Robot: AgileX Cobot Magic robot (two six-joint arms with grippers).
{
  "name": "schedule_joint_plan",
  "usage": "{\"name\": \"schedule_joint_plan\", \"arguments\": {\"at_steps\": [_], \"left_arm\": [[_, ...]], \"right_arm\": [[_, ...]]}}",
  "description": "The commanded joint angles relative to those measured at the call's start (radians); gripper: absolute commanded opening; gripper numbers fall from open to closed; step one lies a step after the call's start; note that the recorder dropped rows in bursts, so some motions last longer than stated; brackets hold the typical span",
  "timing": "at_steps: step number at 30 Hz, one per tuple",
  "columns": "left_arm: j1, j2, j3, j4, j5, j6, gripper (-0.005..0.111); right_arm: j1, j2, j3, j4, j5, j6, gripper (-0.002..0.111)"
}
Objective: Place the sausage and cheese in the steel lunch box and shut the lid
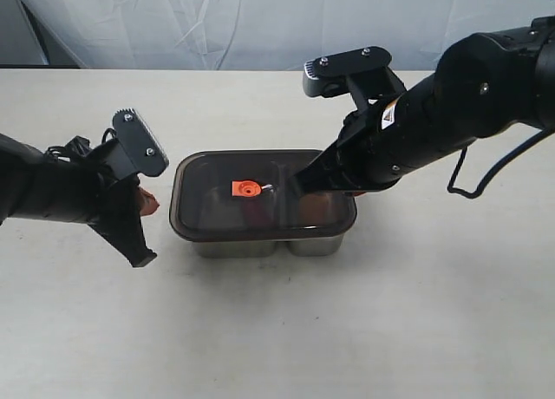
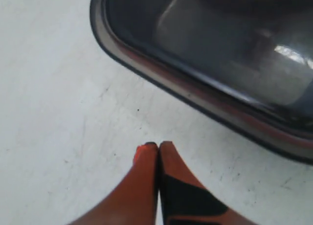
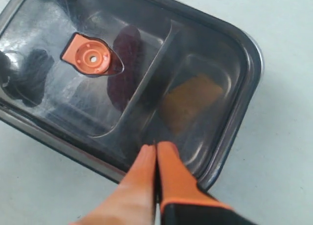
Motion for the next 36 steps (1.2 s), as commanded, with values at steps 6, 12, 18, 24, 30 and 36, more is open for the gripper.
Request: {"name": "schedule_joint_plan", "arguments": {"at_steps": [6, 12, 18, 24, 30, 36], "left_arm": [[-0.005, 0.006, -0.042, -0.010, 0.074, -0.008, 0.000], [-0.005, 0.006, -0.042, -0.012, 0.112, -0.008, 0.000], [-0.005, 0.006, -0.042, -0.023, 0.149, -0.004, 0.000], [-0.005, 0.006, -0.042, -0.023, 0.135, -0.005, 0.000], [-0.005, 0.006, -0.042, -0.002, 0.105, -0.005, 0.000], [-0.005, -0.038, -0.042, 0.001, 0.008, -0.062, 0.000]], "right_arm": [[-0.003, -0.011, 0.001, -0.013, -0.003, 0.004, 0.000], [-0.003, -0.011, 0.001, -0.010, -0.007, 0.004, 0.000], [-0.003, -0.011, 0.001, -0.010, -0.009, 0.004, 0.000], [-0.003, -0.011, 0.001, -0.009, -0.009, 0.004, 0.000], [-0.003, -0.011, 0.001, -0.015, 0.002, 0.004, 0.000], [-0.003, -0.002, 0.001, -0.046, 0.022, 0.004, 0.000]]}}
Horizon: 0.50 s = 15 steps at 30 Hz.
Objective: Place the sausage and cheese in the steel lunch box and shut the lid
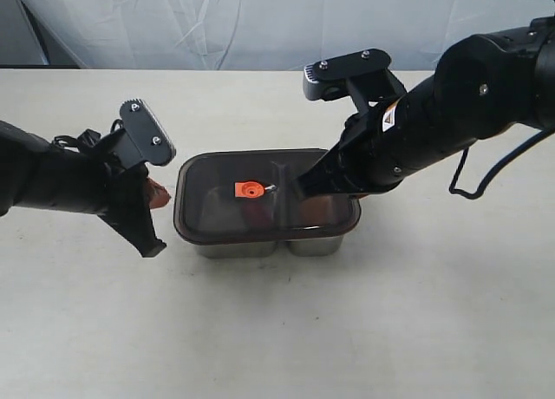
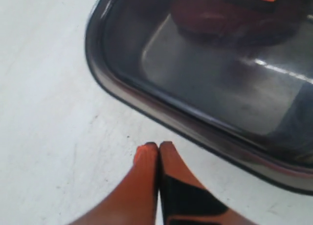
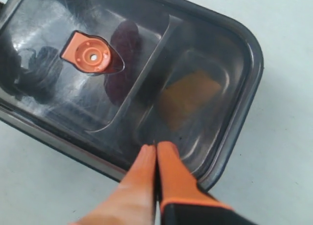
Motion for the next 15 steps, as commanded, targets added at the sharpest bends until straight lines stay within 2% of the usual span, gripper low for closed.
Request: {"name": "schedule_joint_plan", "arguments": {"at_steps": [1, 4, 7, 9, 15], "left_arm": [[-0.005, -0.061, -0.003, -0.001, -0.052, -0.046, 0.000], [-0.005, -0.116, -0.003, -0.011, -0.008, -0.046, 0.000], [-0.005, -0.133, -0.013, -0.050, 0.226, -0.016, 0.000], [-0.005, -0.095, -0.021, -0.062, 0.273, 0.013, 0.000], [-0.005, 0.073, -0.021, -0.054, 0.260, 0.015, 0.000]], "right_arm": [[-0.003, 0.002, 0.001, -0.029, 0.002, 0.000, 0.000], [-0.003, 0.027, 0.001, -0.042, -0.022, 0.000, 0.000], [-0.003, 0.085, 0.001, -0.036, -0.074, 0.000, 0.000], [-0.003, 0.109, 0.001, -0.016, -0.097, 0.000, 0.000], [-0.003, 0.160, 0.001, -0.016, -0.088, 0.000, 0.000]]}}
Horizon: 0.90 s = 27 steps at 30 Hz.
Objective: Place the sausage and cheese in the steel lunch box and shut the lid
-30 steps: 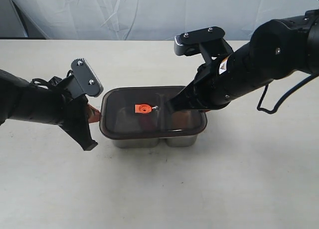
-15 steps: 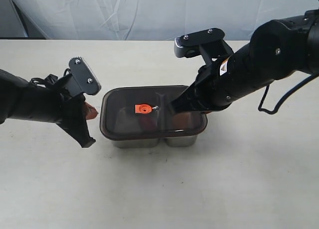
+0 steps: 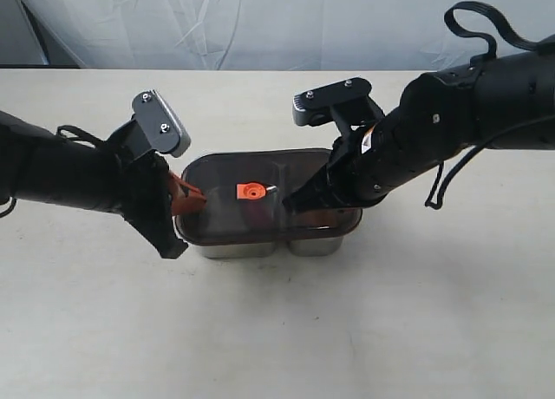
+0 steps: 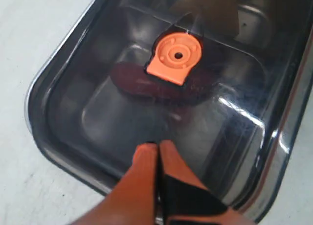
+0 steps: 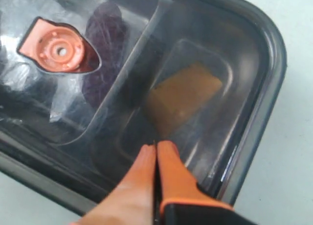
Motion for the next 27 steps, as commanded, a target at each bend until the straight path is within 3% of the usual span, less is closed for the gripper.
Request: {"name": "schedule_joint_plan", "arguments": {"at_steps": [1, 20, 27], "left_arm": [[-0.005, 0.088, 0.005, 0.013, 0.014, 0.005, 0.000], [-0.005, 0.084, -0.004, 0.034, 0.033, 0.005, 0.000], [-0.005, -0.025, -0.022, 0.025, 0.029, 0.005, 0.000]], "right_arm": [[-0.003, 0.037, 0.001, 0.000, 0.003, 0.000, 0.000], [-0.003, 0.094, 0.014, 0.004, 0.001, 0.002, 0.000], [-0.003, 0.037, 0.014, 0.004, -0.034, 0.005, 0.000]]}}
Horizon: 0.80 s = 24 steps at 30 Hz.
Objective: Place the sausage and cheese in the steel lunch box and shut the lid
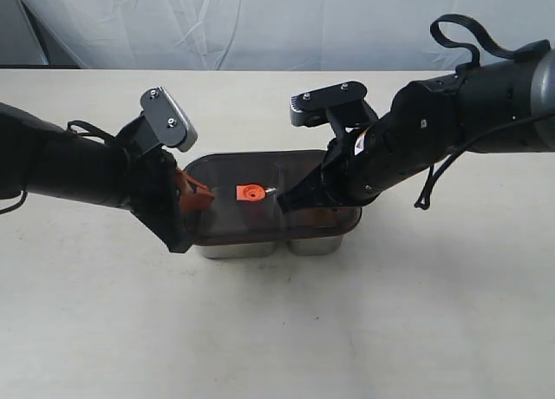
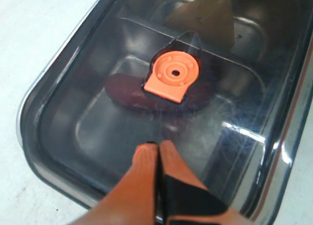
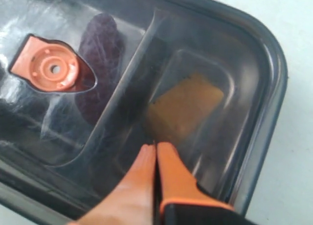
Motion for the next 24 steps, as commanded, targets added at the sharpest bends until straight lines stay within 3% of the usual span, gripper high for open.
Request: {"name": "schedule_joint_plan", "arguments": {"at_steps": [1, 7, 15, 24], "left_arm": [[-0.005, -0.059, 0.008, 0.039, -0.005, 0.003, 0.000], [-0.005, -0.113, 0.008, 0.039, 0.012, -0.001, 0.000], [-0.005, -0.123, 0.008, 0.039, 0.179, -0.001, 0.000], [-0.005, -0.123, 0.008, 0.047, 0.177, -0.001, 0.000]], "right_arm": [[-0.003, -0.023, 0.021, -0.004, 0.017, 0.001, 0.000], [-0.003, -0.091, 0.021, -0.006, 0.023, 0.005, 0.000], [-0.005, -0.139, 0.021, -0.044, 0.080, 0.069, 0.000], [-0.045, -0.134, 0.021, -0.497, 0.201, 0.527, 0.000]]}}
